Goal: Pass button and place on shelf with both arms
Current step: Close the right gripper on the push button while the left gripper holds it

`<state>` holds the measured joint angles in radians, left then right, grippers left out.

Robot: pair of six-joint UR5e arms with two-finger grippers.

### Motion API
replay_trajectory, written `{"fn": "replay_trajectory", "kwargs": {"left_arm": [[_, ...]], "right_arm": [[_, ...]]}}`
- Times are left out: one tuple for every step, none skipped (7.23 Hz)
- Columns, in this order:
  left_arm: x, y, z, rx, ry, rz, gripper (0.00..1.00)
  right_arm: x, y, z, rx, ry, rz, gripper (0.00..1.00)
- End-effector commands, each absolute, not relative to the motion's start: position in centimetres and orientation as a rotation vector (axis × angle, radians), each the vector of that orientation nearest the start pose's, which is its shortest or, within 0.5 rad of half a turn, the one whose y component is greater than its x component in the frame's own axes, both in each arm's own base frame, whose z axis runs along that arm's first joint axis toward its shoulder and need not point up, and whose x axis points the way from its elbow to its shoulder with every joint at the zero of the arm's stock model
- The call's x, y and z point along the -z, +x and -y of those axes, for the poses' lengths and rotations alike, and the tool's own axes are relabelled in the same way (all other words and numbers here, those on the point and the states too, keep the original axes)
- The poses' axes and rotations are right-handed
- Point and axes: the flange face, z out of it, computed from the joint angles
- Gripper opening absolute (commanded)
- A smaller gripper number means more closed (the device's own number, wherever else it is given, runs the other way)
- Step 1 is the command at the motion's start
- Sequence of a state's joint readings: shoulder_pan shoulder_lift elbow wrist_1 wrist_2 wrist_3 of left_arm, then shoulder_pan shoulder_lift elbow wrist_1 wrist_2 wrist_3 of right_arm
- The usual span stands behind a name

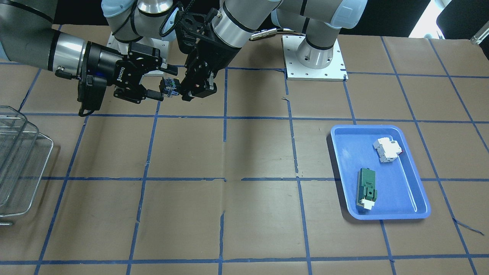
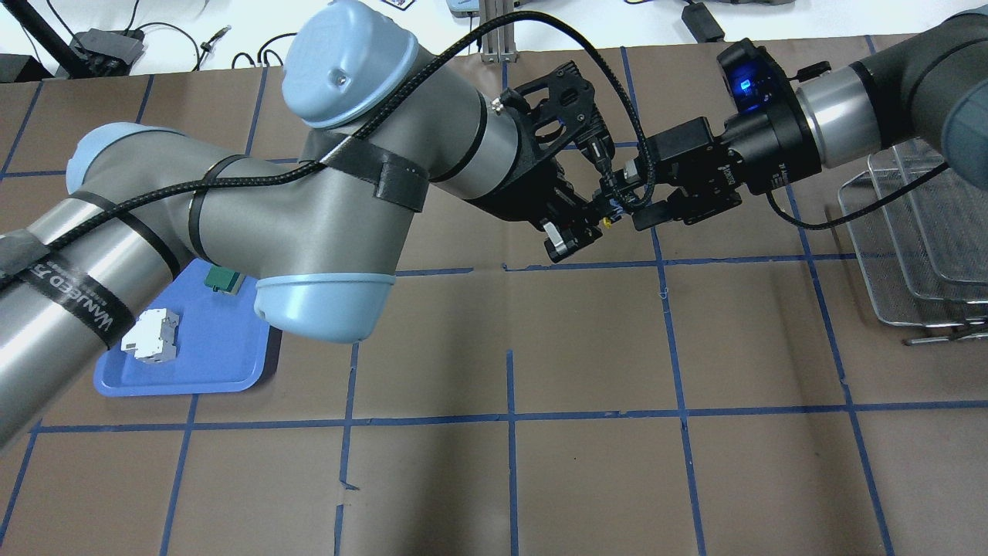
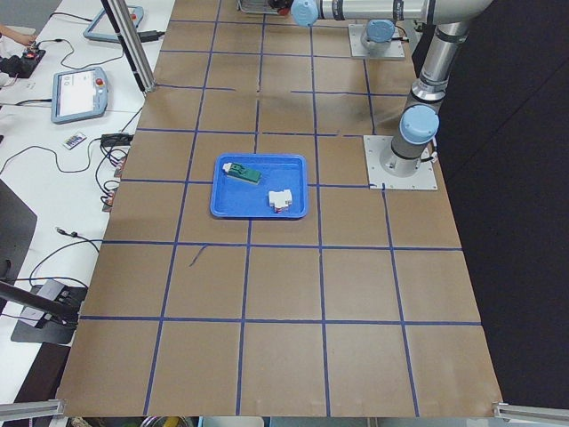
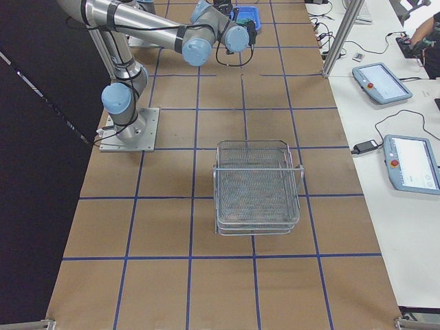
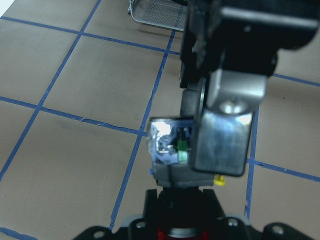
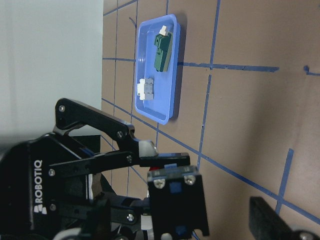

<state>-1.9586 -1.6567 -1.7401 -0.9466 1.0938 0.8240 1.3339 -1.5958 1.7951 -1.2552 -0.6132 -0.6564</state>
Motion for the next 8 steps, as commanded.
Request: {"fn": "replay_trajectory", "kwargs": {"left_arm": [[-44.0,-37.0,43.2,0.803,2.078,-2.726,0.00],[-44.2,-37.0,43.2,0.807,2.076,-2.726,0.00],[-44.2,-37.0,43.2,0.809,2.076,-2.725,0.00],[-44.1,-37.0,43.2,0.806,2.075,-2.725,0.00],[-44.3,-37.0,43.1,0.811,2.074,-2.723,0.00],[-44.6,-37.0,43.0,0.818,2.077,-2.718,0.00],[-44.5,-37.0,43.0,0.812,2.058,-2.741,0.52],[-44.6,-37.1,43.1,0.813,2.039,-2.761,0.99]], "right_arm": [[-41.4,10.6,47.0,-0.025,-0.149,-2.091,0.74],[-41.5,10.5,47.0,-0.019,-0.148,-2.092,0.61],[-42.1,10.4,47.2,-0.019,-0.142,-2.096,0.45],[-42.5,10.4,47.2,-0.021,-0.144,-2.098,0.34],[-42.3,10.4,47.2,-0.035,-0.136,-2.094,0.28],[-42.3,10.4,47.2,-0.033,-0.137,-2.094,0.28],[-42.4,10.4,47.2,-0.031,-0.139,-2.096,0.28],[-42.5,10.4,47.2,-0.027,-0.143,-2.097,0.28]]}}
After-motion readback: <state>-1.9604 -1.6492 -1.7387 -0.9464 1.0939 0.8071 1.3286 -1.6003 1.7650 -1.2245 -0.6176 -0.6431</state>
